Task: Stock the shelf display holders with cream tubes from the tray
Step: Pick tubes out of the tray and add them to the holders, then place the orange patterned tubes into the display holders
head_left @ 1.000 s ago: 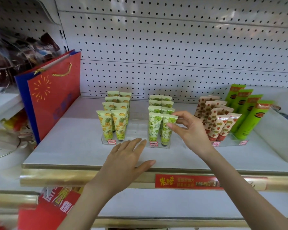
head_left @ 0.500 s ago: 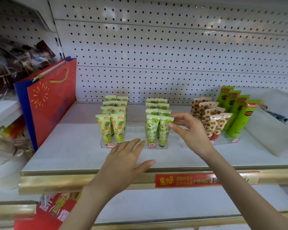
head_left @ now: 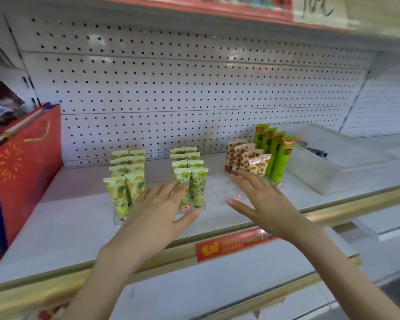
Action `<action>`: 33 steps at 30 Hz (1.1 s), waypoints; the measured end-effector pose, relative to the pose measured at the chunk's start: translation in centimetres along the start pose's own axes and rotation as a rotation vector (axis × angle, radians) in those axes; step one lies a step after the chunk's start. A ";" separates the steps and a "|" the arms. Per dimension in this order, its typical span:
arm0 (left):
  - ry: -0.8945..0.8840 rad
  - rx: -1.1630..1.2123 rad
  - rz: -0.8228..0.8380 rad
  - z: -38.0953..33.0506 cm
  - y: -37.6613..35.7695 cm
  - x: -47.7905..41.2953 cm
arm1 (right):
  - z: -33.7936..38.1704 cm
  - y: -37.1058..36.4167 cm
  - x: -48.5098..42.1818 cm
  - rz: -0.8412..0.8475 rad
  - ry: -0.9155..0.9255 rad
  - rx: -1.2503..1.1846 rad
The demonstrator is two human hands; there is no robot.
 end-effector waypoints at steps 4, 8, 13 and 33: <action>-0.052 -0.048 -0.007 -2.0 0.9 -0.8 | -1.5 1.1 2.1 0.073 -0.086 0.164; -0.091 -0.052 0.010 -4.8 0.7 -2.4 | -4.3 2.1 3.5 0.037 -0.113 0.190; -0.107 -0.073 0.002 -9.5 -0.4 -5.1 | -9.5 3.1 5.1 0.002 -0.148 0.158; -0.068 0.114 -0.013 -26.7 -3.9 -15.5 | -30.1 5.5 6.0 0.009 -0.131 0.001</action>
Point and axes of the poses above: each hand's wrist, its own x-axis away from the middle knuckle, its own y-axis out of the back of the hand, z = x × y, the point moved 3 cm from there along -x, towards the middle knuckle, and after that the axes turned 8 degrees about x, right-handed, at the moved point
